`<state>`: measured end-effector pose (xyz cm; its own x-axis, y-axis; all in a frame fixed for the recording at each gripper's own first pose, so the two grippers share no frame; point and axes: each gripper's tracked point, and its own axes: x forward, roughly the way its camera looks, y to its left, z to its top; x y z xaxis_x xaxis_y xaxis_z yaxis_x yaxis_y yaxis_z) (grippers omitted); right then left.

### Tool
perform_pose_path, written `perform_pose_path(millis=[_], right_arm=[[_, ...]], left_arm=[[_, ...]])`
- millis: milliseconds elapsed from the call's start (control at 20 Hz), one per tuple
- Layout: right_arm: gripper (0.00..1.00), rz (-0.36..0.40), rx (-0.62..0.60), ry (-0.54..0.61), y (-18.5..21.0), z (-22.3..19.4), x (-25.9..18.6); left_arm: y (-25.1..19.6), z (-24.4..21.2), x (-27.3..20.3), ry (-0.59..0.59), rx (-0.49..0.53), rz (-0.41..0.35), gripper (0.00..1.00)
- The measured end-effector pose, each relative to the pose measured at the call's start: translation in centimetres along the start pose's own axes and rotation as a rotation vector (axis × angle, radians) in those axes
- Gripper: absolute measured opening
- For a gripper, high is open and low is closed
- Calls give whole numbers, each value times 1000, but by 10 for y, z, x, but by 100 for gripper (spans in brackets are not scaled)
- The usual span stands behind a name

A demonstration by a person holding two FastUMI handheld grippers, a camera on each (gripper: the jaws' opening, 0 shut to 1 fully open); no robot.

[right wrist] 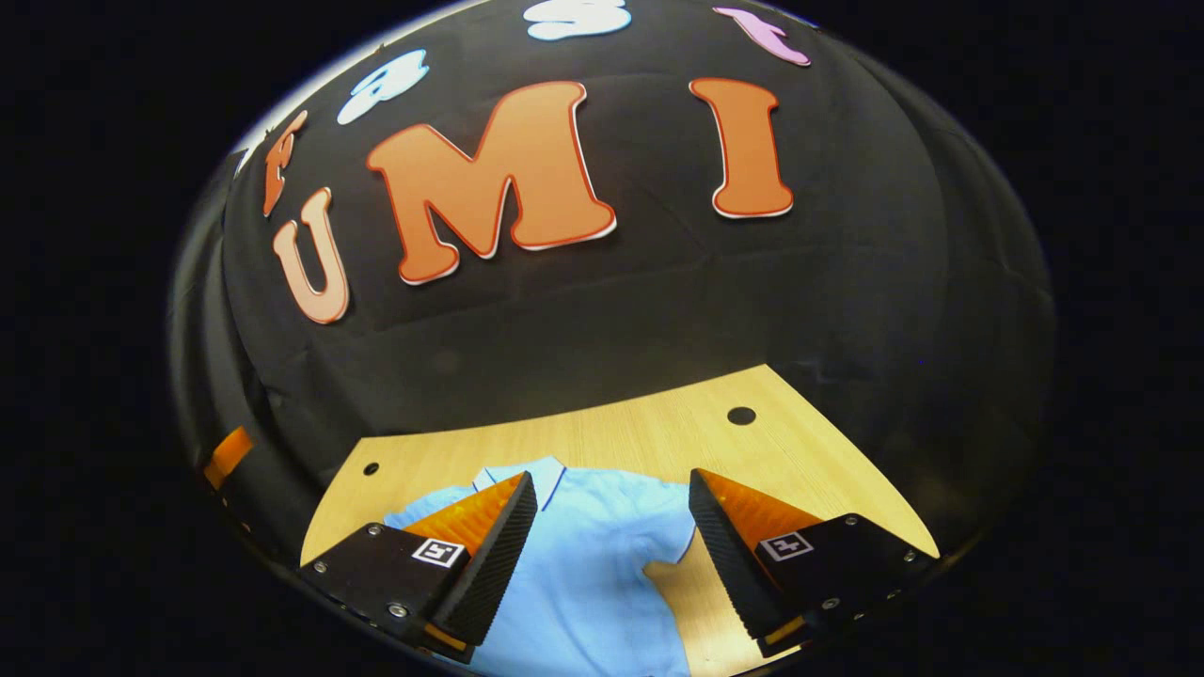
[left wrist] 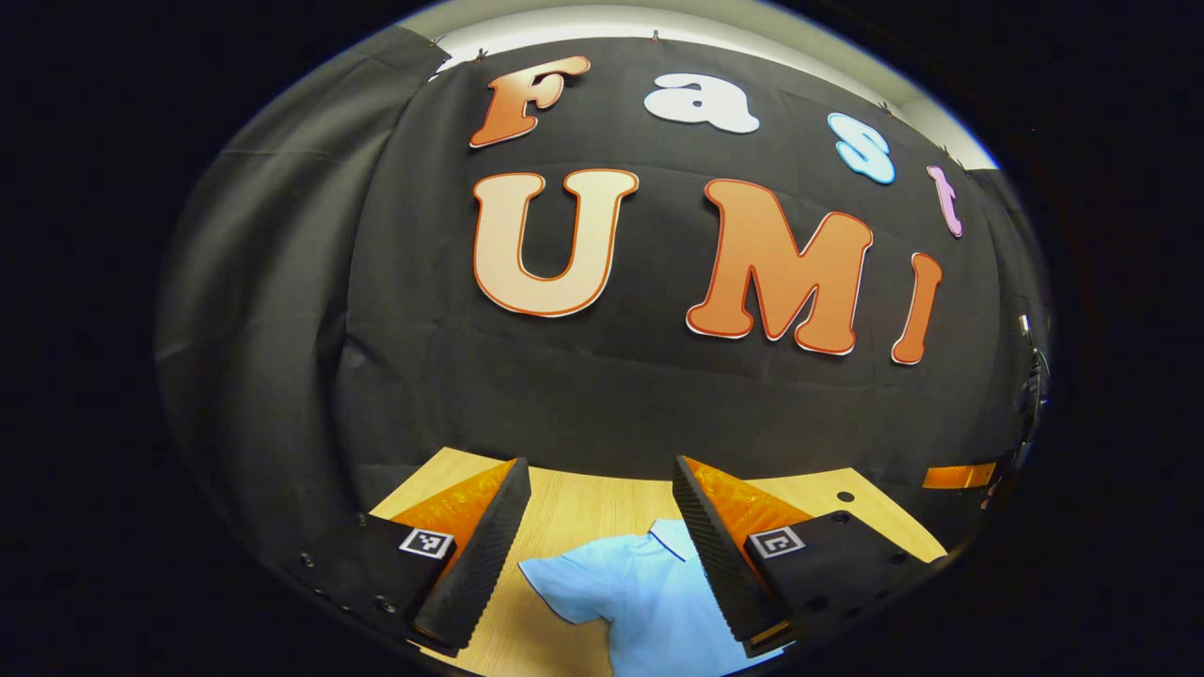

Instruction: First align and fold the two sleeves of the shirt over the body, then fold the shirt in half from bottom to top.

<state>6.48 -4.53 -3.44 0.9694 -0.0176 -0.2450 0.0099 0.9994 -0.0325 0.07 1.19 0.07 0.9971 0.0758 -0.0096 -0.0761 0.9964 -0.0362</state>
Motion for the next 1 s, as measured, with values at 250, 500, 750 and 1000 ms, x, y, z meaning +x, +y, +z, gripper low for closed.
perform_pose_path(millis=[250, 500, 750, 1000], right_arm=[[98, -85, -93, 138, -26, -30, 36], [98, -143, -158, 308, -47, -55, 83], [99, -189, -183, 474, -70, -78, 137], [99, -236, -92, 669, -88, -124, 170]], left_arm=[[19, -7, -5, 13, -3, 39, 98], [35, -14, -5, 24, 2, 66, 98], [56, -13, -7, 26, 28, 108, 99], [76, -20, -3, 47, 27, 149, 98]])
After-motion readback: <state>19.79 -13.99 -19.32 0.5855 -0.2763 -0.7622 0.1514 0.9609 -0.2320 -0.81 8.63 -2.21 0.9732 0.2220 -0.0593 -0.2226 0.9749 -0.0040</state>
